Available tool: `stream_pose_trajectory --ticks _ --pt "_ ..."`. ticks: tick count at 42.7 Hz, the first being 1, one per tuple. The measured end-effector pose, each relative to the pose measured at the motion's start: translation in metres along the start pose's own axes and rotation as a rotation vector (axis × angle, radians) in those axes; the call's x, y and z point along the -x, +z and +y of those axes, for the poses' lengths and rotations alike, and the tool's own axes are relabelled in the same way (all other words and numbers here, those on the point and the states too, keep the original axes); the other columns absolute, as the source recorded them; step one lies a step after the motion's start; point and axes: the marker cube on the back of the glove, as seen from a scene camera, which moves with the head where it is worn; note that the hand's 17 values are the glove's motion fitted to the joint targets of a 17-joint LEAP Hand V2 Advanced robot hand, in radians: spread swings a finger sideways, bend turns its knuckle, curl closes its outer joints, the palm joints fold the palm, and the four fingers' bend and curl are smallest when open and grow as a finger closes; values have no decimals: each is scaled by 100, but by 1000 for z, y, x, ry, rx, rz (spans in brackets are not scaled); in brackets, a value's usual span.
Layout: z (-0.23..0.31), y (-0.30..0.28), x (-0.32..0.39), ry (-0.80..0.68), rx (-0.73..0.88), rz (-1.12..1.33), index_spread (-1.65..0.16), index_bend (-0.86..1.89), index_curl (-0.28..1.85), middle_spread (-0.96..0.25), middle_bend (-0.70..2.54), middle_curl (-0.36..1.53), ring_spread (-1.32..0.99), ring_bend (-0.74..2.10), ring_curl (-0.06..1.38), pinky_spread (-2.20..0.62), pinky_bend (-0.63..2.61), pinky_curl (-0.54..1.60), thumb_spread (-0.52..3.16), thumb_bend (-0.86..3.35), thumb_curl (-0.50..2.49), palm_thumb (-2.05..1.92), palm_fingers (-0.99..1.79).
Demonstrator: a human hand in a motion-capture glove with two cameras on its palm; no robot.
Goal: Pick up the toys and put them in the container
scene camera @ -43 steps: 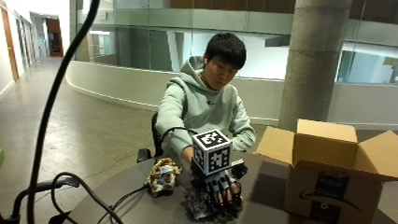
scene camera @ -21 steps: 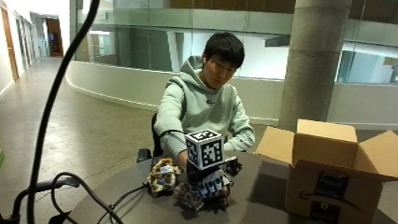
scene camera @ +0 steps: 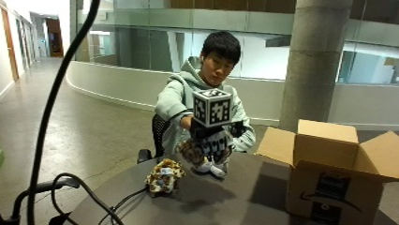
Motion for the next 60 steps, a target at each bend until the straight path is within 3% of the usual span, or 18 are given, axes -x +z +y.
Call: stream_pose_trajectory --ticks 15,31,38,42,44,47,48,51,55,60 --pt "2 -133 92 -74 -207 -11 -21 95 74 -22 134 80 -29 144 61 -40 106 61 31 1 88 66 114" --pt "-46 -137 241 -208 -518 -40 -22 88 83 -21 132 80 -27 146 59 -39 106 62 32 -1 96 63 105" --pt "-74 -109 274 -277 -486 -41 -23 74 87 -22 127 80 -28 142 58 -38 106 62 40 0 98 62 83" --pt "-83 -93 285 -287 -341 -2 -24 60 88 -24 124 80 -29 142 58 -37 108 61 49 -1 98 62 66" --pt "-87 -87 287 -285 -248 19 -23 49 86 -24 119 79 -29 139 58 -34 101 60 68 -6 92 50 37" --pt "-88 -83 289 -282 -180 36 -23 32 81 -19 96 72 -25 112 54 -23 92 60 81 -19 79 18 -46" --pt "-88 -82 289 -282 -173 39 -24 29 77 -18 85 68 -23 99 50 -21 92 58 82 -19 76 10 -57" --pt "-87 -82 285 -300 -167 50 -25 17 66 -14 70 61 -19 74 39 -16 83 50 86 -13 69 -1 -54" --pt "-87 -86 262 -455 -164 100 -25 13 57 -9 44 51 -15 53 30 -11 76 44 91 -8 62 -5 -46" --pt "-69 -93 265 -301 -149 29 -25 9 51 -5 30 45 -12 39 25 -7 67 41 95 -7 56 -6 -36"
